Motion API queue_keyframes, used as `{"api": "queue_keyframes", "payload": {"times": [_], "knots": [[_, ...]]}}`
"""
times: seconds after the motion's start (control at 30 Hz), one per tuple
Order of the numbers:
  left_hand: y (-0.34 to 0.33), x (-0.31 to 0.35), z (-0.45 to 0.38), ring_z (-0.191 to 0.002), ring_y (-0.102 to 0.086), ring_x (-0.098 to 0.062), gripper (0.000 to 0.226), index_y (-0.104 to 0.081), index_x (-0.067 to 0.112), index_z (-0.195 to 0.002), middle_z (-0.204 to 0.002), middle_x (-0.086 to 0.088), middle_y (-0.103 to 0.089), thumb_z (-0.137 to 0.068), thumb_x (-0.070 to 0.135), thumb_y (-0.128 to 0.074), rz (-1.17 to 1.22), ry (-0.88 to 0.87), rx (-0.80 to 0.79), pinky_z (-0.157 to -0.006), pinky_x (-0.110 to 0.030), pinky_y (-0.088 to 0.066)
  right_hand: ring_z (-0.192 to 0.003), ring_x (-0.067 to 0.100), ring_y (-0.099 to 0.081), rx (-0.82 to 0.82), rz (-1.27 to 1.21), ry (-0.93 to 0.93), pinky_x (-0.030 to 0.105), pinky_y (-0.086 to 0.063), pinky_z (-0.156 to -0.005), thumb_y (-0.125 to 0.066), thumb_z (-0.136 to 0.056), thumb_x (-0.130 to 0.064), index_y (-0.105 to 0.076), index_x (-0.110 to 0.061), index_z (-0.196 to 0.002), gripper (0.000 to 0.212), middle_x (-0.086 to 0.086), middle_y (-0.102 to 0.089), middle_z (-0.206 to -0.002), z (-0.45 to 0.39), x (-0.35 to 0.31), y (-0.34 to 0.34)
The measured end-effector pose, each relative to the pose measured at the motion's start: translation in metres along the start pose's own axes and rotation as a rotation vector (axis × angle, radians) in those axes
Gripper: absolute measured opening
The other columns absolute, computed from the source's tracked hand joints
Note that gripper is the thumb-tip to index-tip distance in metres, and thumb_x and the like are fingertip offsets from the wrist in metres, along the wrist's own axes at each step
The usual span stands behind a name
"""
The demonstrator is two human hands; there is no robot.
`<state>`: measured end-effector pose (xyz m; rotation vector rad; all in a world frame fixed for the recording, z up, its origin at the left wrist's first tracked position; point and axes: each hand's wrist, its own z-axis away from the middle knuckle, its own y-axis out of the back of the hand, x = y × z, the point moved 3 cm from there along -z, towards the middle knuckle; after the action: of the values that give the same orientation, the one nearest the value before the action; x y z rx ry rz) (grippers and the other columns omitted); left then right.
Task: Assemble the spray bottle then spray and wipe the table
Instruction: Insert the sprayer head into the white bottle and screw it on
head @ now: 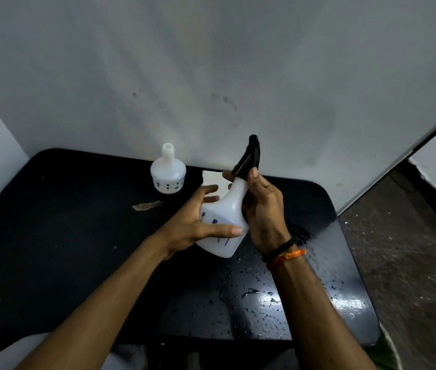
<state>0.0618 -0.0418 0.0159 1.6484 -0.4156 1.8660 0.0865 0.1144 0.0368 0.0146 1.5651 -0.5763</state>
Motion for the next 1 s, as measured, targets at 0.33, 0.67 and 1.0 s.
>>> {"api": "queue_keyframes", "payload": {"times": [0.33,0.67,1.0], "knots": [[0.004,0.004,-0.004,-0.104,-0.063,-0.008,0.115,-0.045,0.033,-0.135,-0.116,0.009,-0.062,-0.035,0.067,-0.09,-0.149,-0.054,0.244,-0.094,-0.04,-0.057,-0.099,0.035,-0.064,0.096,-0.029,0.004,0.062,-0.046,-0.101,-0.05,-0.105,-0.025,-0.07,-0.003,-0.108,0.03,0.023,-0.068,-0.11,-0.003,0.004,0.002],[0.004,0.004,-0.006,-0.099,-0.066,-0.001,0.098,-0.051,0.038,-0.126,-0.113,0.012,-0.067,-0.04,0.065,-0.09,-0.07,-0.083,0.237,-0.084,-0.028,-0.057,-0.097,0.019,-0.069,0.054,-0.07,0.017,0.036,-0.054,-0.087,-0.056,-0.1,-0.033,-0.076,-0.015,-0.106,0.027,0.008,-0.075,-0.106,-0.002,-0.006,0.005],[0.009,0.001,-0.008,-0.105,-0.066,-0.006,0.101,-0.05,0.039,-0.127,-0.114,0.014,-0.067,-0.04,0.067,-0.091,-0.124,-0.086,0.213,-0.092,-0.039,-0.059,-0.1,0.028,-0.059,0.063,-0.063,-0.013,0.046,-0.042,-0.09,-0.069,-0.091,-0.014,-0.079,-0.015,-0.099,0.013,0.01,-0.07,-0.105,-0.002,-0.008,0.011]]}}
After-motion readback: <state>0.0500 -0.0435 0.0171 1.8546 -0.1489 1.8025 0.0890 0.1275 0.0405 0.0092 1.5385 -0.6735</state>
